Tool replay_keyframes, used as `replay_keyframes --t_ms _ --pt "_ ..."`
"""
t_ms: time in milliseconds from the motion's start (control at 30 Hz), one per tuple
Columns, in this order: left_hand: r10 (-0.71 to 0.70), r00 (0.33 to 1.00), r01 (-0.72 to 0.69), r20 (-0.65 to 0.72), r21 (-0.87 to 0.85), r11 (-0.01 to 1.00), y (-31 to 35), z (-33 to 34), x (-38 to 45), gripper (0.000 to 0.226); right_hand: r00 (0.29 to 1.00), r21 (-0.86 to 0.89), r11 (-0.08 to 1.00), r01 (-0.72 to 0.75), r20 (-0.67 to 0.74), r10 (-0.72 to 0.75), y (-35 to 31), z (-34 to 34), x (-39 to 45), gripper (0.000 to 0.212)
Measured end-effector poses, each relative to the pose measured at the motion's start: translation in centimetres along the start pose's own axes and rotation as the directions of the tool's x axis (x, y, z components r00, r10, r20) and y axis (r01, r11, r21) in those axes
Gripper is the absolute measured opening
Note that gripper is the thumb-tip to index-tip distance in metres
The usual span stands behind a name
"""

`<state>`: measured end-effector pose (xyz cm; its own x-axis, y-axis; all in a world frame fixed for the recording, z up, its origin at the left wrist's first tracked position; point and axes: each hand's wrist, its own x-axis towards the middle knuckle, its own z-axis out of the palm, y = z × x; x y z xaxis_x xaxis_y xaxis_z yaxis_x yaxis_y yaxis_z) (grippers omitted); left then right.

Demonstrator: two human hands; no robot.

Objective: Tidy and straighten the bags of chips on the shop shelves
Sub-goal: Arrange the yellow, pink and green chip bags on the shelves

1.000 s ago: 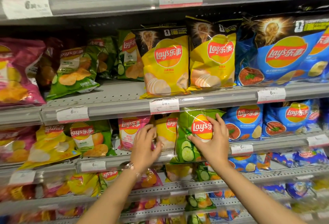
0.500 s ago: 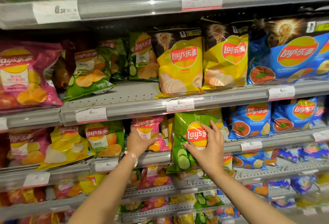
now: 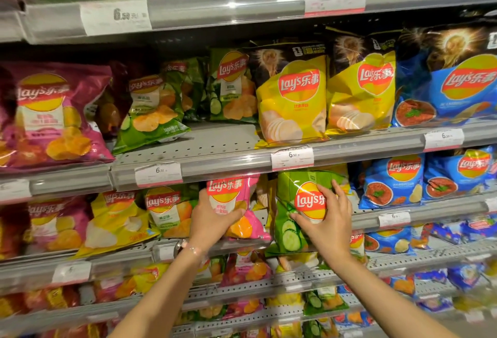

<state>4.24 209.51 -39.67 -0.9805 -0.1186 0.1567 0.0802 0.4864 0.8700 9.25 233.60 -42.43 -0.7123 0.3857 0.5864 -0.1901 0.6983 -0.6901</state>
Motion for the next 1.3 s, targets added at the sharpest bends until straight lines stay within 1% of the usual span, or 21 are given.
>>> replay_keyframes --t_ms 67,200,367,567,667,733,1033,1133,1300 --pt "-0.007 1.000 0.007 0.023 -0.009 1.000 -0.4 -1.1 -1.2 0.064 0.999 -0.008 0.999 0.032 0.013 -0.032 -0.3 0.0 -0.2 0.077" --pt "-0.029 1.000 0.030 0.010 -0.030 0.999 -1.2 -3.4 -3.0 0.058 0.996 -0.002 0.997 0.074 0.048 -0.074 -1.2 0.6 -0.7 0.076" --pt "-0.071 0.997 0.071 0.032 0.017 0.997 -2.0 -6.2 -4.5 0.076 0.995 0.049 0.999 0.023 0.093 -0.027 -2.9 2.4 -1.6 0.077" --pt "-0.070 0.992 0.074 0.100 -0.036 0.997 -3.1 -8.7 -6.0 0.079 0.991 0.075 0.997 0.017 0.133 -0.027 -5.2 5.2 -1.9 0.078" --pt "-0.056 0.996 0.059 0.064 -0.040 0.997 -4.1 -9.7 -6.6 0.068 0.986 0.078 0.996 0.035 0.158 -0.047 -6.3 6.7 -1.5 0.079" --pt "-0.056 0.998 0.057 0.030 -0.040 0.998 -4.7 -10.2 -6.8 0.065 0.983 0.069 0.997 0.040 0.175 -0.052 -7.2 7.9 -1.1 0.079" --pt "-0.051 0.994 0.047 -0.098 -0.043 0.998 -5.8 -11.1 -7.3 0.076 0.979 -0.041 0.999 -0.003 0.204 0.011 -9.7 12.5 0.5 0.080" --pt "-0.051 0.994 0.048 -0.096 -0.035 0.998 -5.9 -11.0 -7.5 0.074 0.971 -0.086 0.995 -0.041 0.231 0.060 -9.9 13.5 0.8 0.083" --pt "-0.030 0.998 0.030 -0.061 0.002 1.000 -6.2 -10.9 -8.0 0.071 0.947 -0.153 0.987 -0.048 0.307 0.094 -9.5 14.7 0.8 0.079"
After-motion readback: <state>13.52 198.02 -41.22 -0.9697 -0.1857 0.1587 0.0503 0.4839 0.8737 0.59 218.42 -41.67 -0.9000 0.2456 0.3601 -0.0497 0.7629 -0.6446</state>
